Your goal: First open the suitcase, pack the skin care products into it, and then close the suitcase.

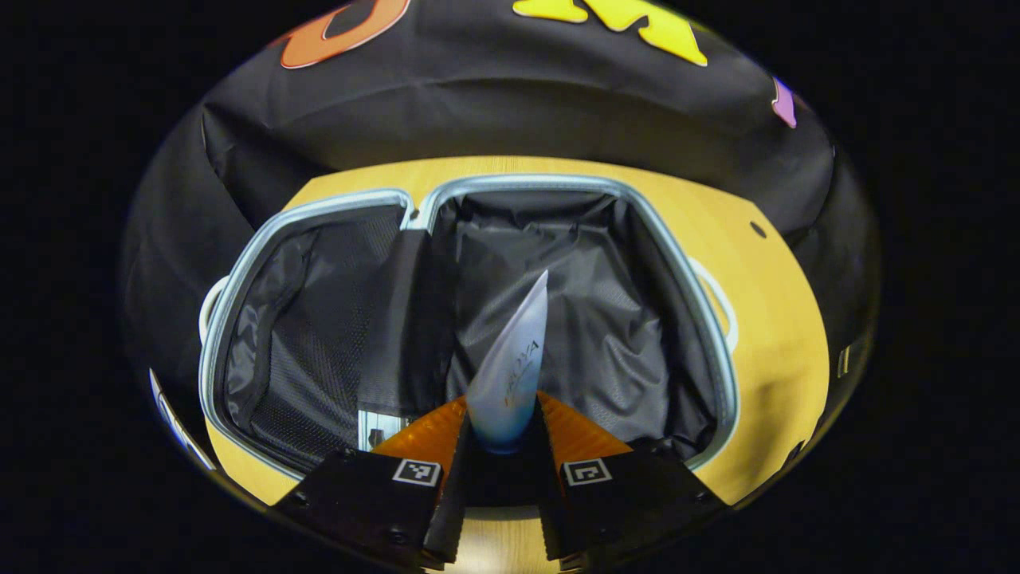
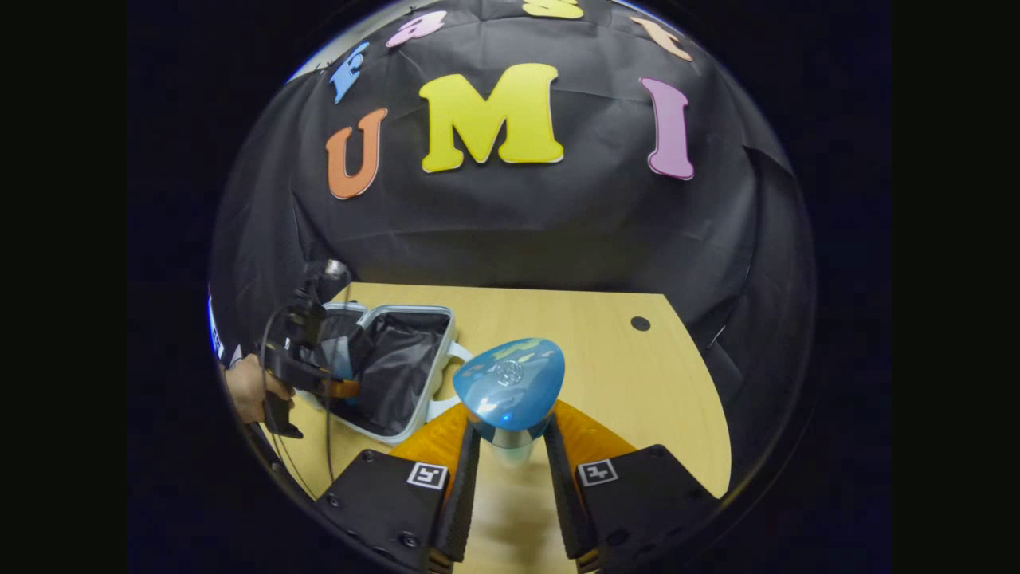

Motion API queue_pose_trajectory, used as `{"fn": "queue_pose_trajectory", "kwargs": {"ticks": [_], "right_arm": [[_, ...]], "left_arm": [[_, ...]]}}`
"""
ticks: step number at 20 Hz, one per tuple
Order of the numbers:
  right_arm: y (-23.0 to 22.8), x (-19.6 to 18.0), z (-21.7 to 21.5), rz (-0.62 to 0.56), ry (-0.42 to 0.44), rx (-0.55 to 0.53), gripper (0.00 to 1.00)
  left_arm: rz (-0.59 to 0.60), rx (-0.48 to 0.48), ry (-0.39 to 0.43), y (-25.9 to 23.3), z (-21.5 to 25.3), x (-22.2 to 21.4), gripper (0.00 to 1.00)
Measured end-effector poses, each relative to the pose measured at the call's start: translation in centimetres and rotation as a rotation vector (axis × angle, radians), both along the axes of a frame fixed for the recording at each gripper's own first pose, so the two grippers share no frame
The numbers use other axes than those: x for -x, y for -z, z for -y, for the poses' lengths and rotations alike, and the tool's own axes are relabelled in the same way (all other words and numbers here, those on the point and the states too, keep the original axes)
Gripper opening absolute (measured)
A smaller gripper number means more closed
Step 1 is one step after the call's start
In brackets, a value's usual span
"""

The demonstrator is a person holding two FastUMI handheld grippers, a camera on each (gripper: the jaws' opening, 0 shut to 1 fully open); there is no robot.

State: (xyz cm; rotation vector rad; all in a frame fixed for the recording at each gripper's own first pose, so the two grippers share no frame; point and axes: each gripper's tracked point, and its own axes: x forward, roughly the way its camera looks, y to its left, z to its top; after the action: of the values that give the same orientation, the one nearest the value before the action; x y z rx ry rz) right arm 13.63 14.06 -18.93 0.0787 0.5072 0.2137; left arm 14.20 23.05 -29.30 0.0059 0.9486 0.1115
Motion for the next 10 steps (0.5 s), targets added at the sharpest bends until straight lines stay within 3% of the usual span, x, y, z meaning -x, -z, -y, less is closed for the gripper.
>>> {"fn": "queue_pose_trajectory", "kwargs": {"ticks": [5, 10], "right_arm": [[-0.2, 0.1, -2.6, -0.006, -0.001, 0.009, 0.42], [-1.1, 0.1, -4.0, 0.007, -0.027, 0.027, 0.40]], "left_arm": [[-0.091, -0.070, 0.013, 1.9, -0.6, -1.7, 0.42], [-0.063, -0.082, -0.032, 1.6, -0.6, -2.7, 0.43]]}}
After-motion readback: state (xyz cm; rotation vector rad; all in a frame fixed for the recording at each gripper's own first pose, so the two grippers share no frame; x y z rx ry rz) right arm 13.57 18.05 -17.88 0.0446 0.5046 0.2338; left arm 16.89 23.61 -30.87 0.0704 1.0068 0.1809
